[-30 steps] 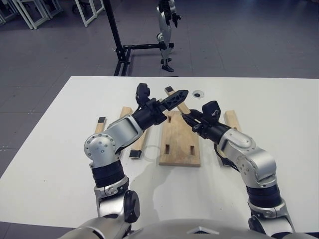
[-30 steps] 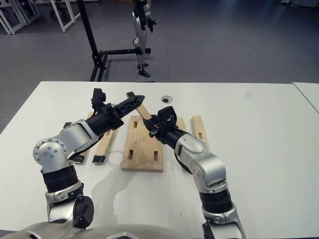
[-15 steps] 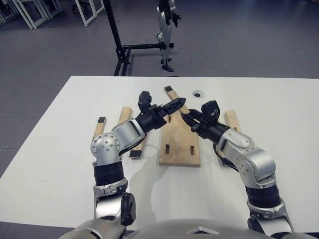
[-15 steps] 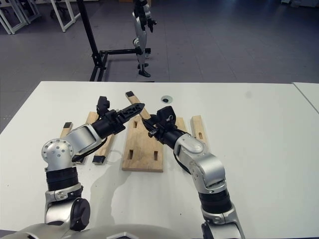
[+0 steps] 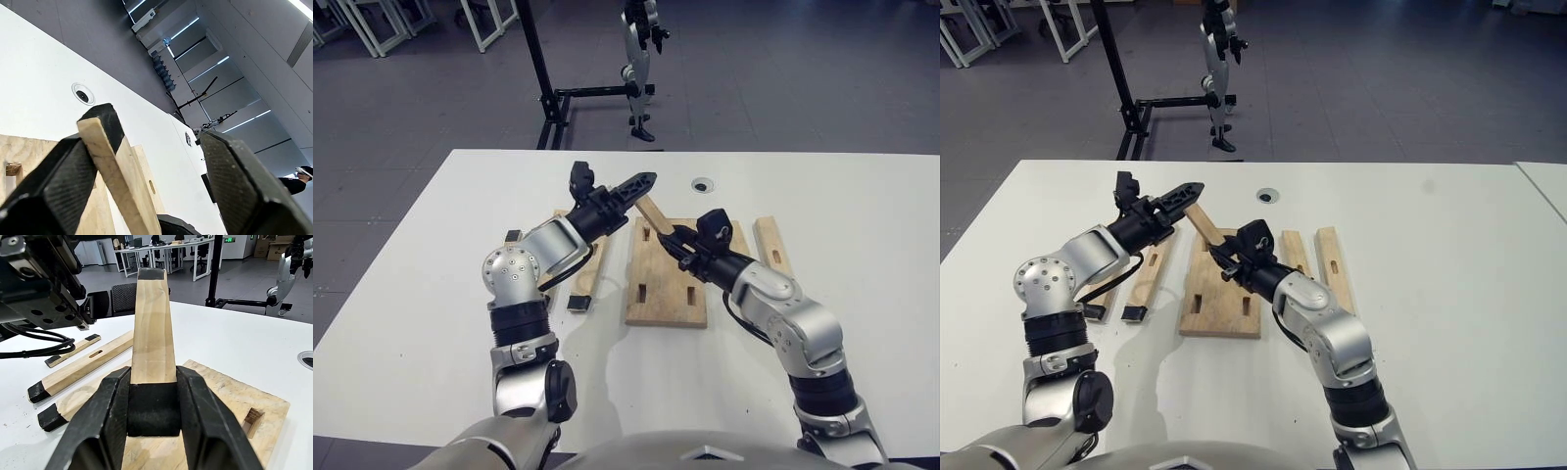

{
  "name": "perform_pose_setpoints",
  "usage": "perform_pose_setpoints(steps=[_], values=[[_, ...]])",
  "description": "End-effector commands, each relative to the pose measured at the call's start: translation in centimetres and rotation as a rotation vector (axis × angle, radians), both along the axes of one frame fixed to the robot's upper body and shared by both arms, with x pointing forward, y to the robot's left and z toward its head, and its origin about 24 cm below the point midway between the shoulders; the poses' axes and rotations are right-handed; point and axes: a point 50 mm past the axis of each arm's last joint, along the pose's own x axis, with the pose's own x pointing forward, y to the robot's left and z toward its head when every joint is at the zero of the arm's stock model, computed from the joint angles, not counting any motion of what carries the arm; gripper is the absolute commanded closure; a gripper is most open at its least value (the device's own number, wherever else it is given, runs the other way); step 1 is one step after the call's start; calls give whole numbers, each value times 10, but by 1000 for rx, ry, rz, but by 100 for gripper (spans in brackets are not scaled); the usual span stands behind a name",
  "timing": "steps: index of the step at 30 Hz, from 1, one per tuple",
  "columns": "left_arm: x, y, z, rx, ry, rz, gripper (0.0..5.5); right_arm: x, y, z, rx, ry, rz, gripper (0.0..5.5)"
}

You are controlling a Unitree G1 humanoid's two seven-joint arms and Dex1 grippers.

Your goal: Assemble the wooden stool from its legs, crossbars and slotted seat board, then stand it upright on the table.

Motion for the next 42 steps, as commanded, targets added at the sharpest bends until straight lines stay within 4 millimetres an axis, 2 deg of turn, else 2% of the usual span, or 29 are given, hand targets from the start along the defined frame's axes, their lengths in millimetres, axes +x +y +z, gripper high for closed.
perform_pose_setpoints(steps=[1,9,15,24,28,29,32,35,38,39,42], values=[[2,-3,8,-58,0,-33,267,1,12,6,-7,-25,61,419],[4,1,3,-53,44,-6,408,-1,17,8,-11,-40,106,419],[1,4,5,-74,47,-16,508,4,3,-2,-70,-44,74,419],[-3,13,17,-173,38,-52,508,10,-32,-12,-172,-42,54,420],[3,19,9,-141,75,51,508,11,-28,-7,-159,-53,70,420],[5,21,6,-131,89,77,508,10,-26,-7,-151,-48,81,382],[5,20,-2,-109,107,124,508,6,-23,-8,-132,-12,117,314],[7,25,-5,30,60,249,508,3,-21,-9,-132,7,130,254],[8,44,13,270,-109,398,508,4,-24,-5,-123,-1,88,200],[5,57,20,370,-167,458,508,8,-27,-2,-107,-12,27,179],[-6,81,24,567,-244,529,508,17,-38,5,-62,-34,-132,111]])
